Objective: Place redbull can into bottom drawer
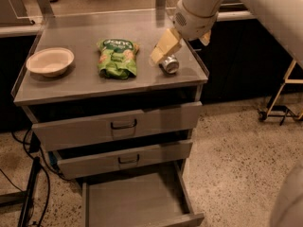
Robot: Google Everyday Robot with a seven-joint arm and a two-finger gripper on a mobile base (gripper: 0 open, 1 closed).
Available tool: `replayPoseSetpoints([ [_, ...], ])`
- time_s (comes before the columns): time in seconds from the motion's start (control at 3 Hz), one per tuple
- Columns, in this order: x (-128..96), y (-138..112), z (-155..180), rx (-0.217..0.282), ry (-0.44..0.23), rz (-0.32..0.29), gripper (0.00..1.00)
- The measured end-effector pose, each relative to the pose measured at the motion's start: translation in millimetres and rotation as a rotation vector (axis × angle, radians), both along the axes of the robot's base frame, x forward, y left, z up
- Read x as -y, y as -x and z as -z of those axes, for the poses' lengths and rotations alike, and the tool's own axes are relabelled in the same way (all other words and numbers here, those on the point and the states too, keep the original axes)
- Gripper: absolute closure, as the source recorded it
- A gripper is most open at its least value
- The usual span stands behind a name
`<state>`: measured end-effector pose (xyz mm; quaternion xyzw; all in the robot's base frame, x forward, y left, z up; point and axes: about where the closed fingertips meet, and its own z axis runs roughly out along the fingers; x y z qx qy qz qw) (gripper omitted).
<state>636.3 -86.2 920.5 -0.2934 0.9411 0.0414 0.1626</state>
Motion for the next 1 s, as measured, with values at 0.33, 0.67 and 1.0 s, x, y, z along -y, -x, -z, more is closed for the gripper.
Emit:
replayPoseSetpoints([
  [0.33, -9.2, -16.4, 8.7, -0.006, 0.01, 0.016, 0.0],
  [0.67, -13.8, -33.8, 15.4, -0.008, 0.026, 0.034, 0.0],
  [1.0, -14.6, -52.0, 25.3, -0.009, 0.05, 0.057, 0.0],
])
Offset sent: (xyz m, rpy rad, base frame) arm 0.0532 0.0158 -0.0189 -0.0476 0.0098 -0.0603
